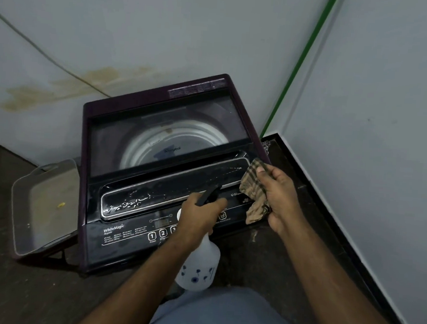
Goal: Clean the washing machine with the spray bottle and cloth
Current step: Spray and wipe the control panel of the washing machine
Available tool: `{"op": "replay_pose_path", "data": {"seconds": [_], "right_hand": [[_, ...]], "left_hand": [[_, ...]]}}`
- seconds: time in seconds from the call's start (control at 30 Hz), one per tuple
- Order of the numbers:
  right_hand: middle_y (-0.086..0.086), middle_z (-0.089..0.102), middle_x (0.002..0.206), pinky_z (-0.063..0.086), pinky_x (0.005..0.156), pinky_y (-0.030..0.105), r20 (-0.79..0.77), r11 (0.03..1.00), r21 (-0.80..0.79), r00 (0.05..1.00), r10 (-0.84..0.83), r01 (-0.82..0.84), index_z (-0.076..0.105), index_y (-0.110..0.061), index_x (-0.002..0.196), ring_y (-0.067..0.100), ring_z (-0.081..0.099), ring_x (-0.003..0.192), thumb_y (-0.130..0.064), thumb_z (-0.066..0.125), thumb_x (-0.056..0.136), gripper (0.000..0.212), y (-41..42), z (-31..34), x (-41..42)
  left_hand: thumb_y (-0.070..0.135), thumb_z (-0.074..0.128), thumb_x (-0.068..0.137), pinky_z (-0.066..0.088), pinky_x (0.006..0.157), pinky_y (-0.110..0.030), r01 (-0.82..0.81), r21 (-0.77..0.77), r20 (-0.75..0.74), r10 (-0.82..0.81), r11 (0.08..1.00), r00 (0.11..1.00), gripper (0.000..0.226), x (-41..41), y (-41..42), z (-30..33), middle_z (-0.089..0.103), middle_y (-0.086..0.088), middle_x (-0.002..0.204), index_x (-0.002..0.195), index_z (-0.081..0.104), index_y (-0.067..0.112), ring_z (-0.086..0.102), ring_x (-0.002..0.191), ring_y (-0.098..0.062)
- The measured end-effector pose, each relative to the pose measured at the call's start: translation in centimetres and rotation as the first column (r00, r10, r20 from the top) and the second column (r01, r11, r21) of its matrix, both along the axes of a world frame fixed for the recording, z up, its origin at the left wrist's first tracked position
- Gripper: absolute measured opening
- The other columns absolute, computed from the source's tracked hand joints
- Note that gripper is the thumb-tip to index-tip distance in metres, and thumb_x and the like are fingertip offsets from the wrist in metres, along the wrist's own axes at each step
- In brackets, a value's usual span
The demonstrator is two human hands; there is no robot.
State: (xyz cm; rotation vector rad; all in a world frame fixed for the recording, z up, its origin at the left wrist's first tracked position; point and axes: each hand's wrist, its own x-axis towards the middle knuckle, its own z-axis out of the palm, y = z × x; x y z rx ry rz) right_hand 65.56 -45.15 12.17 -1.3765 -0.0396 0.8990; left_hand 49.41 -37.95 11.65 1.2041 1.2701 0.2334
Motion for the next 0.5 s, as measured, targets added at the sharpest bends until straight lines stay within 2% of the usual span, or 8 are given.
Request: {"op": "replay_pose_path", "data": {"seconds": [0.07,0.13,0.23,0.3,0.33,0.4,0.43,0.5], "right_hand": [[0.013,0.076,0.109,0.062,0.082,0.037,0.025,1.000,-0.014,1.000,-0.011,0.011,0.069,-0.011,0.119,0.024,0.074,0.096,-0.018,0.067,0.098,0.023,-0.5,-0.2,0.7],[0.012,0.077,0.108,0.061,0.083,0.037,0.063,0.999,-0.030,0.998,-0.026,0.028,0.069,-0.012,0.119,0.024,0.074,0.096,-0.018,0.067,0.098,0.022,-0.9,-0.3,1.3],[0.005,0.077,0.107,0.061,0.085,0.035,0.181,0.998,-0.061,0.983,-0.016,0.027,0.070,-0.016,0.117,0.022,0.074,0.101,-0.017,0.069,0.097,0.020,-0.9,-0.5,2.2],[-0.003,0.077,0.107,0.059,0.085,0.030,0.334,0.995,-0.096,0.941,0.063,-0.032,0.072,-0.022,0.117,0.014,0.073,0.101,-0.019,0.071,0.096,0.022,-0.4,-0.7,2.6],[-0.007,0.076,0.108,0.057,0.086,0.026,0.441,0.989,-0.132,0.889,0.124,-0.073,0.073,-0.024,0.118,0.008,0.071,0.101,-0.021,0.072,0.095,0.023,0.1,-0.8,2.6],[-0.013,0.070,0.114,0.052,0.090,0.019,0.635,0.962,-0.233,0.727,0.260,-0.140,0.073,-0.025,0.122,-0.003,0.065,0.102,-0.022,0.070,0.096,0.026,1.4,-1.4,2.6],[-0.013,0.068,0.118,0.049,0.093,0.018,0.690,0.946,-0.274,0.650,0.319,-0.174,0.072,-0.023,0.124,-0.004,0.061,0.106,-0.019,0.069,0.096,0.028,2.3,-1.9,2.4],[-0.007,0.065,0.128,0.043,0.104,0.021,0.750,0.905,-0.366,0.507,0.424,-0.216,0.072,-0.022,0.126,0.006,0.054,0.120,-0.013,0.067,0.096,0.031,4.3,-3.7,1.8]], "left_hand": [[0.016,0.074,0.090,0.039,0.049,-0.028,0.034,0.015,0.015,-0.034,0.999,0.999,0.012,0.8,0.0,0.0,0.053,-0.008,0.070,0.091,0.066,0.008,0.048,0.054,-0.017],[0.012,0.071,0.091,0.040,0.049,-0.027,0.057,0.011,0.042,-0.058,0.998,0.997,0.007,1.5,-0.2,0.2,0.055,-0.009,0.070,0.089,0.067,0.008,0.050,0.056,-0.018],[0.009,0.069,0.092,0.041,0.045,-0.023,0.047,-0.023,0.105,-0.044,0.999,0.993,0.005,2.0,-0.5,0.4,0.059,-0.007,0.068,0.094,0.066,0.005,0.055,0.058,-0.016],[0.013,0.071,0.092,0.042,0.045,-0.023,0.030,-0.049,0.120,-0.024,0.998,0.992,0.017,2.0,-0.5,0.3,0.061,-0.003,0.066,0.105,0.066,0.004,0.059,0.061,-0.016],[0.016,0.072,0.092,0.043,0.046,-0.023,0.026,-0.057,0.120,-0.019,0.998,0.993,0.024,1.9,-0.6,0.3,0.062,-0.001,0.067,0.111,0.065,0.004,0.060,0.062,-0.015],[0.020,0.073,0.092,0.045,0.048,-0.023,0.034,-0.065,0.117,-0.026,0.997,0.993,0.032,1.6,-0.7,0.6,0.064,0.000,0.069,0.119,0.064,0.005,0.062,0.065,-0.015],[0.020,0.073,0.093,0.045,0.050,-0.024,0.029,-0.060,0.116,-0.022,0.998,0.993,0.030,1.2,-0.8,0.7,0.065,-0.001,0.071,0.118,0.065,0.006,0.063,0.067,-0.015],[0.018,0.073,0.094,0.045,0.054,-0.027,0.006,-0.046,0.116,0.000,0.999,0.993,0.020,0.5,-0.8,0.9,0.064,-0.004,0.074,0.111,0.066,0.011,0.062,0.070,-0.018]]}}
